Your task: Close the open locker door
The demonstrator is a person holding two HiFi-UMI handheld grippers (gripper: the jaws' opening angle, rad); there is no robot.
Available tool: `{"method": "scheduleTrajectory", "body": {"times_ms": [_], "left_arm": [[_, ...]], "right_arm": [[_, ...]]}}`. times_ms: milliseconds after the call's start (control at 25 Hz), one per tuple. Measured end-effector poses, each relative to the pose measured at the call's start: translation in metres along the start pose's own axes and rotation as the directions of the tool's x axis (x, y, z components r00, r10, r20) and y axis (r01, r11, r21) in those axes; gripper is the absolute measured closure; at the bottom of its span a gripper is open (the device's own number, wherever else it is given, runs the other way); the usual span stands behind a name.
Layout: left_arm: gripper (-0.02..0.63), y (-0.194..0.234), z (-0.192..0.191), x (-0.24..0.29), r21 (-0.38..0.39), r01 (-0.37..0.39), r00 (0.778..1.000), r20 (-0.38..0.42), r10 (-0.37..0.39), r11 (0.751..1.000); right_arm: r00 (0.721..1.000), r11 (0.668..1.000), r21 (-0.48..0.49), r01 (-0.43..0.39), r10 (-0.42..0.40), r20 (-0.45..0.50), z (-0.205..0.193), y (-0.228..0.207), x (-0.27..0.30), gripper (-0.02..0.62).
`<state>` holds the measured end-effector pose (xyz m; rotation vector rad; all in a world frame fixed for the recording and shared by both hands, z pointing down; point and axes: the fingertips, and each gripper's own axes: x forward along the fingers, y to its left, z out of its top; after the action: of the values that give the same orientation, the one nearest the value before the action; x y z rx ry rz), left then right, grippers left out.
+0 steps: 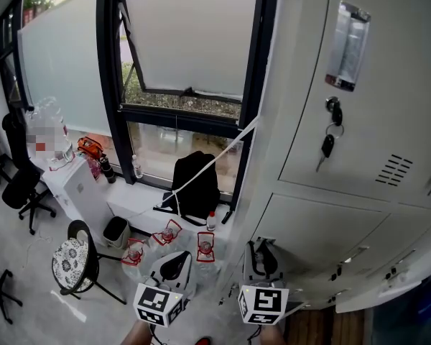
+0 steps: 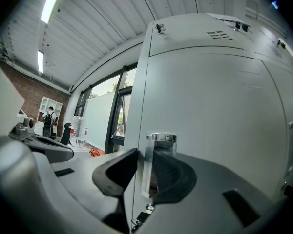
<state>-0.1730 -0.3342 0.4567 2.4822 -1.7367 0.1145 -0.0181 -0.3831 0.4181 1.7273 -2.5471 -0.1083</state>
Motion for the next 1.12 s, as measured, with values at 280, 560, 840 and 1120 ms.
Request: {"method": "scheduleTrajectory", "body": {"times_ms": [280,560,840,1120], "left_arm": [[0.584,-0.010,0.004,-0.007,0.013,0.023,1.000,0.009,-0.023,1.000],[0.584,-0.035,0.012,-0.021,0.020,0.068,0.997,0.028,-0.069,0.997],[0.584,-0.072,0.018,-0.047,0.033,0.112,0.993,0.044,-0.113,0.993],[0.584,-0.101,0.017,-0.082,0.047,0.122,0.991,0.047,-0.124,0.991]], "right_arm": [[0.996,0.996,0.001,-0.094,0.094,0.000,0.003,0.016,-0.014,0.388],[0.998,0.999,-0.004,-0.053,0.053,0.024,0.014,0.006,-0.055,0.393],[1.000,1.000,0.005,0.004,-0.004,0.028,0.018,-0.014,-0.111,0.416],[0.997,0.998,-0.004,0.069,-0.069,0.023,0.011,-0.034,-0.173,0.491]]}}
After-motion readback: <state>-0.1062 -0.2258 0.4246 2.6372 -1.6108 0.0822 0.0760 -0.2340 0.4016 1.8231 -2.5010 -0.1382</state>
